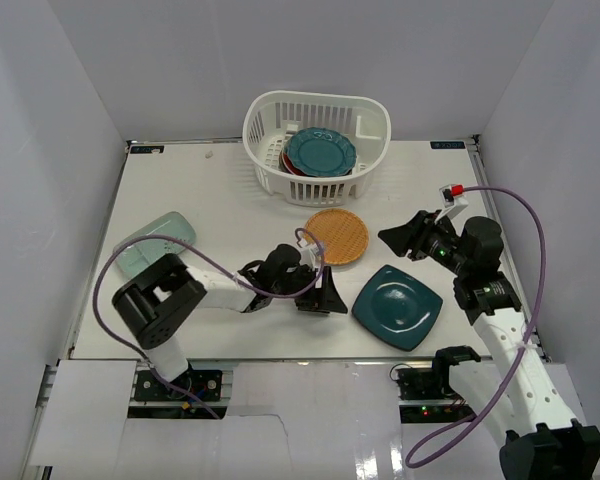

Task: Place the plates into the plastic bin on the countertop

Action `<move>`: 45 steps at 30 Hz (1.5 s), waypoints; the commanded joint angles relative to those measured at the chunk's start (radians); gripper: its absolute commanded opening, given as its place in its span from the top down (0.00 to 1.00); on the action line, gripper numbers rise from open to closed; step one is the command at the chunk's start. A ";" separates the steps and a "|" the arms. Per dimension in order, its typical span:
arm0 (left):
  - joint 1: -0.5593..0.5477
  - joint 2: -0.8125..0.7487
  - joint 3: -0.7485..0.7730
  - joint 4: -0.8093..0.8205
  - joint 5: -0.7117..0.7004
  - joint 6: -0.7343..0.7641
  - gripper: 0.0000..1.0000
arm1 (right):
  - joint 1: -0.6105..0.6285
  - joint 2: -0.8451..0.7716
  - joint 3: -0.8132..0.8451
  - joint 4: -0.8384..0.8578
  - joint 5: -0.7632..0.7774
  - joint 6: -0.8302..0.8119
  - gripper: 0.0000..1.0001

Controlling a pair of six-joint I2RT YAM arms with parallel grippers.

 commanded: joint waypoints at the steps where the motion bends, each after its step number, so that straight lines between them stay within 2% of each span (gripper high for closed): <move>1: -0.009 0.094 0.097 0.096 -0.012 -0.026 0.20 | -0.004 -0.036 -0.016 0.011 -0.071 0.010 0.48; 10: -0.075 0.276 0.264 0.023 -0.090 0.002 0.28 | -0.002 -0.091 -0.073 0.047 -0.107 0.044 0.48; 16: -0.087 0.339 0.280 0.012 -0.134 0.003 0.40 | -0.002 -0.106 -0.088 0.056 -0.127 0.067 0.47; 20: -0.104 0.361 0.301 -0.019 -0.165 0.025 0.54 | -0.002 -0.125 -0.109 0.056 -0.131 0.102 0.47; 22: -0.112 0.373 0.303 -0.017 -0.159 0.023 0.64 | -0.002 -0.144 -0.134 0.056 -0.139 0.118 0.46; 23: -0.116 0.375 0.291 -0.007 -0.154 0.020 0.70 | -0.002 -0.151 -0.139 0.056 -0.134 0.115 0.46; 24: -0.115 0.373 0.278 0.007 -0.151 0.014 0.83 | -0.002 -0.155 -0.143 0.050 -0.121 0.115 0.46; 26: -0.116 0.364 0.246 0.053 -0.128 -0.004 0.97 | -0.002 -0.165 -0.148 0.021 -0.117 0.107 0.45; 27: -0.115 0.356 0.210 0.067 -0.125 -0.009 1.00 | -0.002 -0.169 -0.149 0.013 -0.119 0.107 0.44; 30: -0.116 0.277 0.098 0.144 -0.119 -0.032 1.00 | -0.002 -0.191 -0.166 -0.007 -0.126 0.112 0.37; 33: -0.109 0.137 -0.022 0.196 -0.131 -0.053 1.00 | -0.001 -0.198 -0.168 -0.036 -0.133 0.102 0.22; 34: -0.103 0.096 -0.050 0.213 -0.136 -0.064 1.00 | -0.002 -0.195 -0.166 -0.042 -0.136 0.099 0.13; 37: -0.086 -0.067 -0.152 0.233 -0.157 -0.098 1.00 | -0.002 -0.191 -0.163 -0.053 -0.153 0.084 0.02; 41: -0.046 -0.245 -0.277 0.253 -0.196 -0.150 1.00 | -0.001 -0.184 -0.148 -0.114 -0.110 0.037 0.07; 45: 0.048 -0.447 -0.381 0.282 -0.196 -0.220 1.00 | -0.001 -0.220 -0.172 -0.171 -0.044 0.013 0.10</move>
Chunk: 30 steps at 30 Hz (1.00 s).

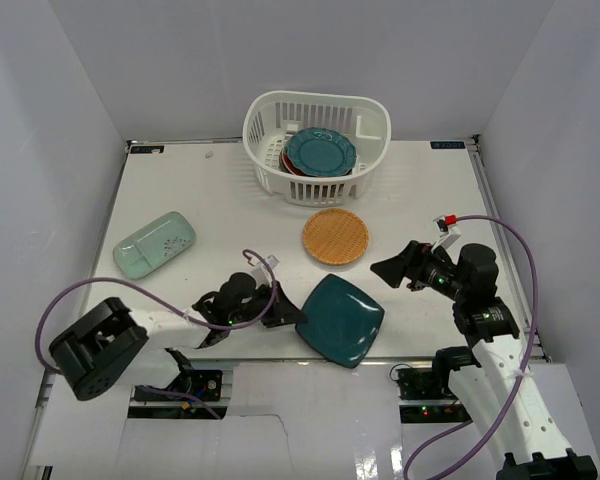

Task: Place the plates into the plastic bin on the countertop

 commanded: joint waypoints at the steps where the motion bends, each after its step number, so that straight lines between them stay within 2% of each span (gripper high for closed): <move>1: 0.096 -0.190 -0.033 0.096 -0.024 -0.073 1.00 | -0.001 -0.038 -0.020 -0.062 0.061 -0.046 0.10; 4: 0.139 -0.326 -0.021 0.017 -0.056 -0.046 1.00 | 0.001 -0.062 -0.043 -0.081 0.081 -0.046 0.10; 7: 0.172 -0.402 0.011 -0.025 -0.067 -0.026 1.00 | 0.002 -0.065 -0.079 -0.044 0.029 -0.034 0.10; 14: 0.204 -0.380 0.045 0.058 0.001 -0.052 1.00 | 0.004 0.011 -0.177 0.164 -0.166 0.061 0.10; 17: 0.204 -0.342 0.051 0.119 0.030 -0.075 1.00 | 0.008 0.049 -0.221 0.316 -0.221 0.116 0.00; 18: 0.205 -0.333 0.051 0.157 0.039 -0.081 1.00 | 0.010 0.062 -0.234 0.356 -0.235 0.154 0.10; 23: 0.205 -0.291 0.080 0.217 0.091 -0.098 1.00 | 0.024 0.152 -0.261 0.508 -0.272 0.210 0.22; 24: 0.205 -0.291 0.089 0.208 0.090 -0.093 1.00 | 0.025 0.158 -0.266 0.549 -0.266 0.229 0.33; 26: 0.205 -0.299 0.097 0.204 0.090 -0.087 1.00 | 0.030 0.174 -0.274 0.595 -0.253 0.257 0.42; 27: 0.205 -0.308 0.101 0.196 0.091 -0.081 1.00 | 0.030 0.177 -0.275 0.614 -0.247 0.271 0.64; 29: 0.205 -0.324 0.117 0.176 0.087 -0.067 1.00 | 0.031 0.180 -0.272 0.661 -0.223 0.309 0.86; 30: 0.204 -0.342 0.127 0.129 0.075 -0.035 1.00 | 0.031 0.178 -0.259 0.672 -0.213 0.319 0.92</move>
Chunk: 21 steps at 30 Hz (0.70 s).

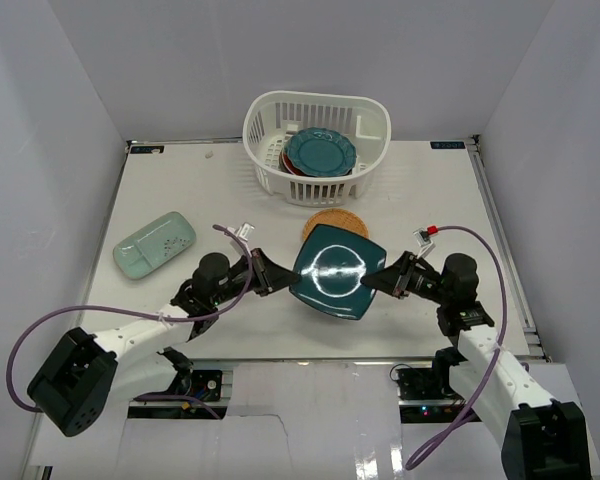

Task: Place the plates into the plastic bin on the countertop

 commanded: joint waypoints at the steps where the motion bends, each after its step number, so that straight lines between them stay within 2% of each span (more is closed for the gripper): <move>1: -0.001 -0.084 0.106 0.080 0.017 0.021 0.98 | 0.012 -0.001 0.033 0.158 0.038 0.047 0.92; 2: -0.001 -0.098 0.150 0.025 0.001 0.054 0.91 | 0.012 -0.003 0.053 0.158 0.052 0.051 0.92; 3: -0.001 -0.114 0.181 -0.125 -0.021 0.097 0.72 | 0.012 0.002 0.079 0.158 0.065 0.056 0.92; 5: -0.001 -0.173 0.266 -0.349 -0.120 0.237 0.54 | 0.013 0.032 0.189 0.147 0.088 0.060 0.92; 6: -0.001 -0.198 0.287 -0.409 -0.156 0.278 0.42 | 0.012 0.048 0.232 0.142 0.098 0.062 0.92; 8: -0.001 -0.293 0.320 -0.524 -0.266 0.384 0.33 | 0.010 0.106 0.354 0.142 0.123 0.067 0.92; 9: -0.001 -0.333 0.345 -0.631 -0.301 0.409 0.23 | 0.010 0.123 0.392 0.144 0.147 0.068 0.92; 10: -0.001 -0.408 0.359 -0.679 -0.335 0.432 0.19 | 0.010 0.147 0.426 0.150 0.155 0.070 0.92; 13: -0.003 -0.500 0.426 -0.845 -0.461 0.522 0.07 | 0.007 0.268 0.574 0.164 0.164 0.068 0.92; 15: -0.001 -0.554 0.458 -0.937 -0.523 0.581 0.05 | 0.007 0.371 0.689 0.170 0.186 0.051 0.92; 17: -0.001 -0.595 0.472 -0.968 -0.553 0.613 0.04 | 0.005 0.485 0.780 0.138 0.249 0.012 0.92; 18: -0.001 -0.614 0.450 -0.970 -0.576 0.633 0.04 | 0.005 0.523 0.882 0.089 0.290 -0.028 0.92; 21: -0.001 -0.680 0.402 -0.936 -0.608 0.650 0.03 | 0.005 0.696 1.027 0.049 0.310 -0.044 0.92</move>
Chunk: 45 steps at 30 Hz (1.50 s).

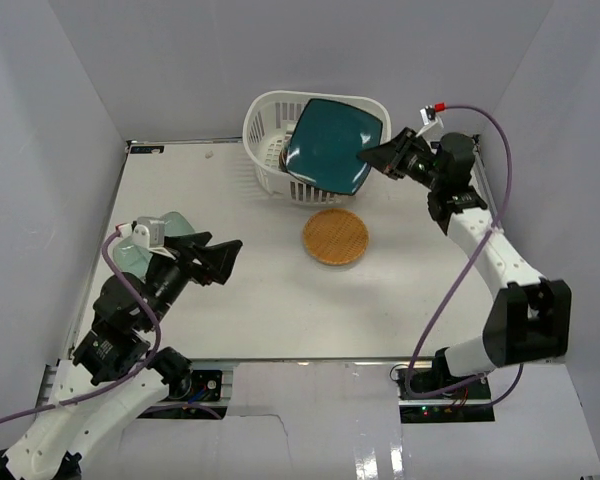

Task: Place the plates into the plastic bin on the countertop

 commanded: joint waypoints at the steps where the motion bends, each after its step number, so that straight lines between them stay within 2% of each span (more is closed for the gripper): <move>1: -0.002 -0.037 -0.077 -0.086 -0.099 0.086 0.03 | -0.008 0.155 0.247 0.031 0.090 -0.041 0.92; 3: 0.001 -0.050 -0.107 -0.055 -0.101 0.092 0.02 | -0.004 0.237 0.340 0.007 0.092 -0.040 0.92; 9: 0.022 0.021 -0.108 -0.069 -0.007 0.141 0.02 | -0.003 0.573 0.784 -0.245 0.110 -0.086 0.92; 14: 0.071 0.051 -0.104 -0.071 0.054 0.144 0.02 | -0.001 0.732 0.968 -0.321 0.122 -0.080 0.92; 20: 0.130 0.049 -0.108 -0.068 0.077 0.136 0.02 | 0.025 0.854 1.082 -0.427 0.185 -0.115 0.92; 27: 0.160 0.068 -0.110 -0.063 0.118 0.136 0.02 | 0.061 0.918 1.082 -0.444 0.240 -0.156 0.87; 30: 0.173 0.069 -0.110 -0.061 0.123 0.132 0.02 | 0.069 0.932 1.081 -0.470 0.259 -0.172 0.69; 31: 0.179 0.071 -0.112 -0.058 0.125 0.133 0.02 | 0.071 0.932 1.081 -0.483 0.266 -0.193 0.55; 33: 0.185 0.075 -0.112 -0.057 0.125 0.132 0.02 | 0.075 0.924 1.070 -0.514 0.305 -0.236 0.41; 40: 0.202 0.080 -0.112 -0.052 0.160 0.127 0.02 | 0.086 0.863 1.023 -0.586 0.467 -0.369 0.16; 43: 0.205 0.078 -0.113 -0.051 0.157 0.125 0.03 | 0.104 0.855 1.038 -0.643 0.576 -0.475 0.08; 45: 0.205 0.080 -0.113 -0.051 0.157 0.125 0.02 | 0.124 0.854 1.049 -0.665 0.663 -0.565 0.06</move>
